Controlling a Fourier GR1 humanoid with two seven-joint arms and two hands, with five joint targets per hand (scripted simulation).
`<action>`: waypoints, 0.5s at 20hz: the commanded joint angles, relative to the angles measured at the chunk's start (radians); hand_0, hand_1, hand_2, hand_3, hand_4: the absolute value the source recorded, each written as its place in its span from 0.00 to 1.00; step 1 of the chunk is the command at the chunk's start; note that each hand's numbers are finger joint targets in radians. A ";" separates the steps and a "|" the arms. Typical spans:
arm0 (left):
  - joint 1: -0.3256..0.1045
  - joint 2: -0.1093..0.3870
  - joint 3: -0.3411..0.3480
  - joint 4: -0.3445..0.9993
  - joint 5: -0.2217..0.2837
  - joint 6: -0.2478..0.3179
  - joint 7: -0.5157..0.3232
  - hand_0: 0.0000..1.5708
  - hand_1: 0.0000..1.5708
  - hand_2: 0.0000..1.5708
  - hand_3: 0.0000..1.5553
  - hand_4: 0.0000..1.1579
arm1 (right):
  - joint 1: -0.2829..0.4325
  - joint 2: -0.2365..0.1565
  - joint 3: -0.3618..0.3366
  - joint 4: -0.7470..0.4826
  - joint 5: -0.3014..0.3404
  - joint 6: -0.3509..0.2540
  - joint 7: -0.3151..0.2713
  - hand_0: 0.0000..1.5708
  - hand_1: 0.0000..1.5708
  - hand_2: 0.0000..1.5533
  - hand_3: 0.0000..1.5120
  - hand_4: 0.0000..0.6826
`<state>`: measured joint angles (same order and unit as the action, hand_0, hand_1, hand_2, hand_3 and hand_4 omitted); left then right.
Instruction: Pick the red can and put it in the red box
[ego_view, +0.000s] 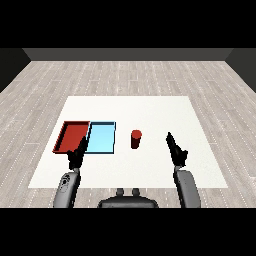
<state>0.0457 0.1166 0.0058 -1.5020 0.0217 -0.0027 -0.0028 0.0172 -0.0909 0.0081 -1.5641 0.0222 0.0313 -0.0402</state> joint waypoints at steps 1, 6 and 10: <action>-0.015 -0.013 0.010 -0.007 -0.015 -0.007 0.006 0.00 0.00 0.00 0.00 0.00 | -0.032 0.004 -0.026 0.032 0.001 0.006 0.004 0.00 0.00 0.00 0.00 0.00; -0.072 0.001 0.015 -0.072 0.004 -0.020 0.040 0.00 0.00 0.00 0.00 0.00 | -0.141 -0.043 -0.123 0.183 -0.057 0.034 -0.019 0.00 0.00 0.00 0.00 0.00; -0.084 -0.077 0.011 -0.107 0.010 -0.007 -0.347 0.00 0.00 0.00 0.00 0.00 | -0.145 0.011 -0.104 0.078 -0.076 0.036 -0.250 0.00 0.00 0.00 0.00 0.00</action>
<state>-0.0318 0.0719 0.0187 -1.6085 0.0337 -0.0069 -0.1678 -0.1140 -0.0860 -0.0750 -1.5009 -0.0299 0.0459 -0.1630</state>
